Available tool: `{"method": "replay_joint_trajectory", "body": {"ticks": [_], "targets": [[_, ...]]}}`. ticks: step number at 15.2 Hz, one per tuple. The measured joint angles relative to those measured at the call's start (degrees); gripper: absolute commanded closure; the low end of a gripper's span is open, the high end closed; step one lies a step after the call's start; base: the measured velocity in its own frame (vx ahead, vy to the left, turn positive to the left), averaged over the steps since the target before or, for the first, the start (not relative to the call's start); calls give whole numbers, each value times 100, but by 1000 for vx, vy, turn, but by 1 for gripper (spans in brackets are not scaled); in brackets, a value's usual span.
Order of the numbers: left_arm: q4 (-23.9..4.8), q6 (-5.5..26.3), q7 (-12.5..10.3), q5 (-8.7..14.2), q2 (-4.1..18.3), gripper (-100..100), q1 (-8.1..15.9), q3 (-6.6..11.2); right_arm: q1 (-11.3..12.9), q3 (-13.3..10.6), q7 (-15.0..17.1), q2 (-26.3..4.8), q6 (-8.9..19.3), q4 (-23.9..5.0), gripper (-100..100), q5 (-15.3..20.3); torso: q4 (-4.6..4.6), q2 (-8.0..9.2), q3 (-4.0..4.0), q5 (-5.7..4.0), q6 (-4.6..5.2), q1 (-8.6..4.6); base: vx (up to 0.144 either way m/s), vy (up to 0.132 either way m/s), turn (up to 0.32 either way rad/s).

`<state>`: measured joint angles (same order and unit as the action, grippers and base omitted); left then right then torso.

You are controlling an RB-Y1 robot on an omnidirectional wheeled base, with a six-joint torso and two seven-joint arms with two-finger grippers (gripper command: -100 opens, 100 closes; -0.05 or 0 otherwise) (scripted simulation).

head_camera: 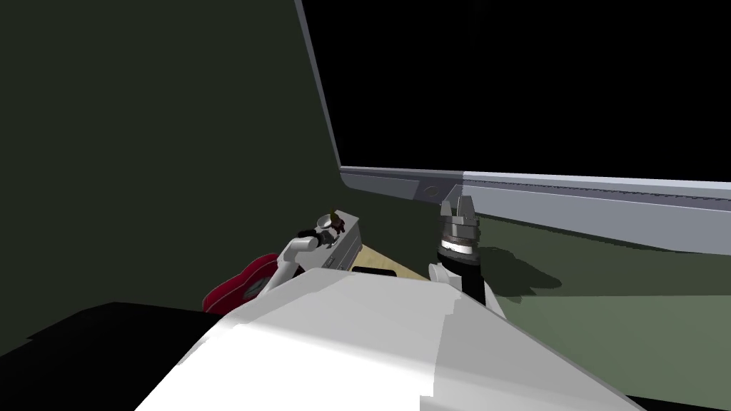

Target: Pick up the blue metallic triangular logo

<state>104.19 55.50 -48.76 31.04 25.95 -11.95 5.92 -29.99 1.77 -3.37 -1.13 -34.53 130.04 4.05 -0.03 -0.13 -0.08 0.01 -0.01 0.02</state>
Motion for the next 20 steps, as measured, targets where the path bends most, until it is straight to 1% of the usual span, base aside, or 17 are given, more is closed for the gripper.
{"method": "replay_joint_trajectory", "body": {"ticks": [2, 5, 9, 12, 16, 20], "targets": [[-84, 224, -103, 96, 33, -100, 48, 30, 0, 0, 0, 0, 0, 0, 0, 0, 0, 0, 0, 0, 0, 1, 26, 2, 7], [-124, 547, -256, 176, 48, -100, 70, 54, 0, 0, 0, 0, 0, 0, 0, 0, 0, 1, 0, 0, 0, 1, 31, 3, 10], [-371, 999, -473, 361, 96, -100, 202, 95, 0, 0, 0, 0, 0, 0, 0, 0, -1, -3, -2, 0, 0, -1, 35, -1, 10], [-464, 1339, -633, 481, 126, -100, 243, 129, 0, 0, 0, 0, 0, 0, 0, 0, 0, -2, -1, 0, 0, 1, 32, 3, 8], [-615, 1701, -784, 614, 160, -100, 299, 163, 0, 0, 0, 0, 0, 0, 0, 0, 1, 2, 1, 0, 0, 0, 24, 2, 7], [-684, 2043, -945, 731, 212, -100, 354, 202, 0, 0, 0, 0, 0, 0, 0, 0, 1, 4, 2, 0, 0, 1, 18, 2, 5]]}}
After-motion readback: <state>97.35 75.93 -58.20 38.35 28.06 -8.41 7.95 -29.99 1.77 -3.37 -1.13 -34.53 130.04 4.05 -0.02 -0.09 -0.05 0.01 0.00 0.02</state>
